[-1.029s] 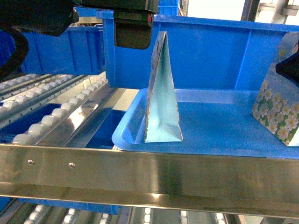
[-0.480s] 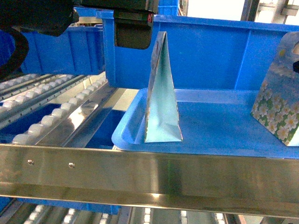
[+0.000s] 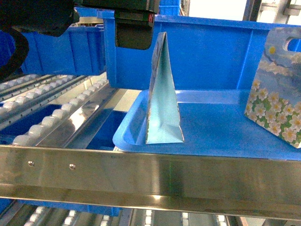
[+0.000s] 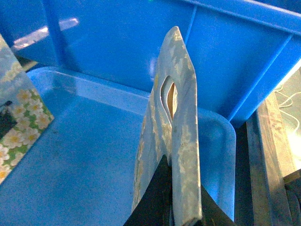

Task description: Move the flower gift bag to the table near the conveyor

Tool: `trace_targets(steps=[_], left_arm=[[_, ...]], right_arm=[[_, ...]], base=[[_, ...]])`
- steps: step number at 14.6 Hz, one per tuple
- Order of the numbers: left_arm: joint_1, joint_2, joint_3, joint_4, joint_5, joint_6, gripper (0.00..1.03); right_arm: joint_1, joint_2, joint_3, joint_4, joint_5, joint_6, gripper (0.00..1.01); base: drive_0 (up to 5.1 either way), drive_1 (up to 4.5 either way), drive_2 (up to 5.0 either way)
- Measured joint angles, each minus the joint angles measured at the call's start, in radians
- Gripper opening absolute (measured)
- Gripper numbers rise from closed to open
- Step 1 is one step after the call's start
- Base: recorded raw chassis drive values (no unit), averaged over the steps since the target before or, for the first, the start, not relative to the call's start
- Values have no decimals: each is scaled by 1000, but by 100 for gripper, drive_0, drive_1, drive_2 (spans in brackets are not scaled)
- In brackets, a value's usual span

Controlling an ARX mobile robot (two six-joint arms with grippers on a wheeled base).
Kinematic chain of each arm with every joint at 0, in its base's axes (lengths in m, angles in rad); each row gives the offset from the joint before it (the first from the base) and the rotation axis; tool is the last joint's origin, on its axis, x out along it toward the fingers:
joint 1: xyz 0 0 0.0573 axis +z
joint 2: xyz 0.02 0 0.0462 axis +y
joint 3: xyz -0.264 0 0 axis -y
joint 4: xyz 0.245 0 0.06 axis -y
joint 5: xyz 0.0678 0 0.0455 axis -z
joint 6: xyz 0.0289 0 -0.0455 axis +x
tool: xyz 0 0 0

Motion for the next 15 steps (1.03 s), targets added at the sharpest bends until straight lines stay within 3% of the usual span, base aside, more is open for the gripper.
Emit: trace_targets(steps=[7,9,15], left_arm=[[0,0,0,0,0,0,98],[-2,0,1,-2,0,0,98],[-153,165,259,-50,14,35,98]], right_arm=[[-27,-168,230,-108,-177,39,2],[-27,-165,232,-117,-180,39,2],[-27,-165,232,-116,-181,43,2]], base=[[0,0,0],[0,0,0],[0,0,0]])
